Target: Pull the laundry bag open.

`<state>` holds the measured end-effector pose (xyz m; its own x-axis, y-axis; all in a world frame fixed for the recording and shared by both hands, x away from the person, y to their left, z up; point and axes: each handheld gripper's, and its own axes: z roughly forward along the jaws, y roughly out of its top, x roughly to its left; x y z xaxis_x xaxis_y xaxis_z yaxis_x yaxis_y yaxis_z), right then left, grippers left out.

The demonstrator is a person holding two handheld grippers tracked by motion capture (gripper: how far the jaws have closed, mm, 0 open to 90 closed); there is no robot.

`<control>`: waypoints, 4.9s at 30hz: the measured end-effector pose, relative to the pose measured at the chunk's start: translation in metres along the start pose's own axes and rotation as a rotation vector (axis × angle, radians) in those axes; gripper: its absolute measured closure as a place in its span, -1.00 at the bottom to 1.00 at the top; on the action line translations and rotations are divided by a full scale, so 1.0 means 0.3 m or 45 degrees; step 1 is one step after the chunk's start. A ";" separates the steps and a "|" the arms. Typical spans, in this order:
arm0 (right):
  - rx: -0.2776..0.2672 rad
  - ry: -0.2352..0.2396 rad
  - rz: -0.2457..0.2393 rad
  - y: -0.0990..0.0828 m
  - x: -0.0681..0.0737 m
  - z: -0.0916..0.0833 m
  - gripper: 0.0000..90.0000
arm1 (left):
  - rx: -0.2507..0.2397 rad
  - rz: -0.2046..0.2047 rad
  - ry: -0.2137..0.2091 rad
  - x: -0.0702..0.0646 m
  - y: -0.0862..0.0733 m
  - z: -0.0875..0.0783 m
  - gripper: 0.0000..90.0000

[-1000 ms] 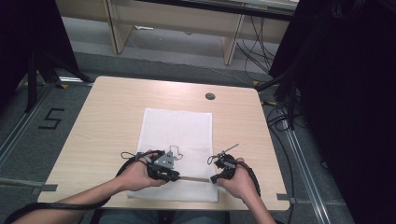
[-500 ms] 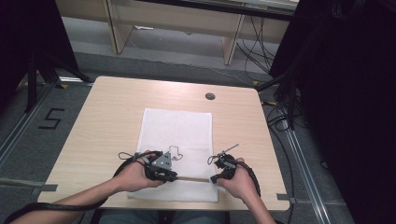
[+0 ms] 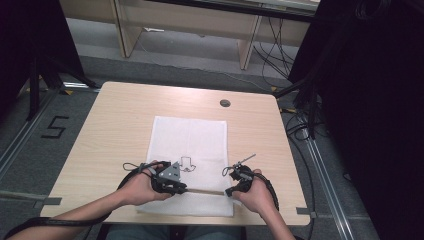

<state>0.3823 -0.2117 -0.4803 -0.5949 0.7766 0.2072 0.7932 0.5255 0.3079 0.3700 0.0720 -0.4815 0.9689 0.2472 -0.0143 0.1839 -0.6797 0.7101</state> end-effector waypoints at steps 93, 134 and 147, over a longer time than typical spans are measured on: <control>-0.001 -0.004 -0.022 0.000 0.000 0.000 1.00 | -0.026 -0.118 0.055 0.044 -0.183 -0.163 0.82; -0.007 -0.035 -0.046 -0.001 -0.021 -0.006 1.00 | 0.118 -0.215 0.215 0.126 -0.339 -0.286 0.82; -0.039 -0.021 -0.007 -0.014 -0.026 -0.007 1.00 | 0.154 -0.172 0.185 0.124 -0.338 -0.302 0.80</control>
<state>0.3834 -0.2208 -0.4811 -0.5970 0.7793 0.1904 0.7853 0.5192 0.3372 0.3722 0.2128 -0.4902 0.9017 0.4323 0.0043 0.3372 -0.7096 0.6187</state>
